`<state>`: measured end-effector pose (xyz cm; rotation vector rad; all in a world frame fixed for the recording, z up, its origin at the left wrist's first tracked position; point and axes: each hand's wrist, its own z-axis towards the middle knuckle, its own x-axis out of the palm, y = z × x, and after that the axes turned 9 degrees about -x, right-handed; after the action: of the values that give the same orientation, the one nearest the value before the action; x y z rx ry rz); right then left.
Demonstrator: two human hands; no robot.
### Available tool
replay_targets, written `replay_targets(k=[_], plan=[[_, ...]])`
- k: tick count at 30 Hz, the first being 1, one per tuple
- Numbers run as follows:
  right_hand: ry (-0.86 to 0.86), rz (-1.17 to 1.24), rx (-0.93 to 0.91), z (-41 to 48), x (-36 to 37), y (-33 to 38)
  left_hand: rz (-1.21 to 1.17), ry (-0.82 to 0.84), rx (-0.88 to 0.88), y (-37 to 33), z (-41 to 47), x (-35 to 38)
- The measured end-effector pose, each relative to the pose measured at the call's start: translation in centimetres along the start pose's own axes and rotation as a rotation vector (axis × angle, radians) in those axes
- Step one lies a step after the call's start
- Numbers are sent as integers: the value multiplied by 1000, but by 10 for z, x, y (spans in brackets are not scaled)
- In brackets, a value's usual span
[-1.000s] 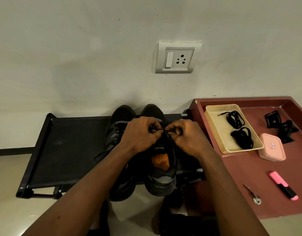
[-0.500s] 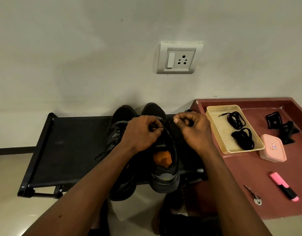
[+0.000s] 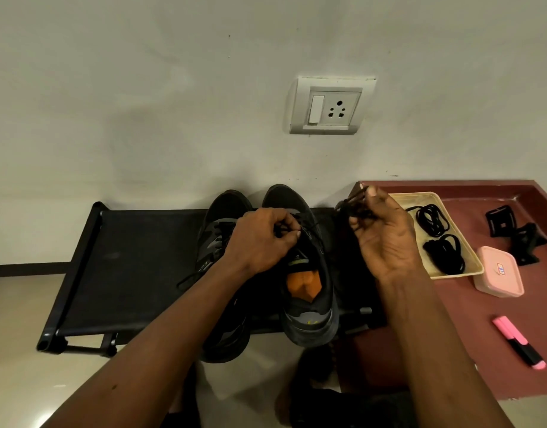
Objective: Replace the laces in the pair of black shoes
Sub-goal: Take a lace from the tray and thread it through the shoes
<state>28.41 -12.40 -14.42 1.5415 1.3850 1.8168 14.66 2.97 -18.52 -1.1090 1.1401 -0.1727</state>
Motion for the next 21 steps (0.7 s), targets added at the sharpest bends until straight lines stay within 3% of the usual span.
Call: replay_targets(k=[3, 6, 8, 10, 13, 16, 21], plan=[[23, 52, 72, 3, -4, -1, 6, 6, 3, -2, 0, 1], [77, -80, 71, 4, -2, -7, 29, 17, 1, -3, 0, 1], [107, -364, -41, 4, -3, -11, 53, 4, 2, -3, -1, 2], [191, -812, -191, 6, -9, -16, 88, -14, 6, -3, -1, 3], [437, -1218, -207, 4, -14, -23, 102, -30, 17, -3, -2, 4], [518, -1346, -193, 3, -15, -29, 81, -29, 23, -1, -1, 5], [414, -1334, -230, 4, -16, -33, 64, 28, 31, 2, 0, 6]])
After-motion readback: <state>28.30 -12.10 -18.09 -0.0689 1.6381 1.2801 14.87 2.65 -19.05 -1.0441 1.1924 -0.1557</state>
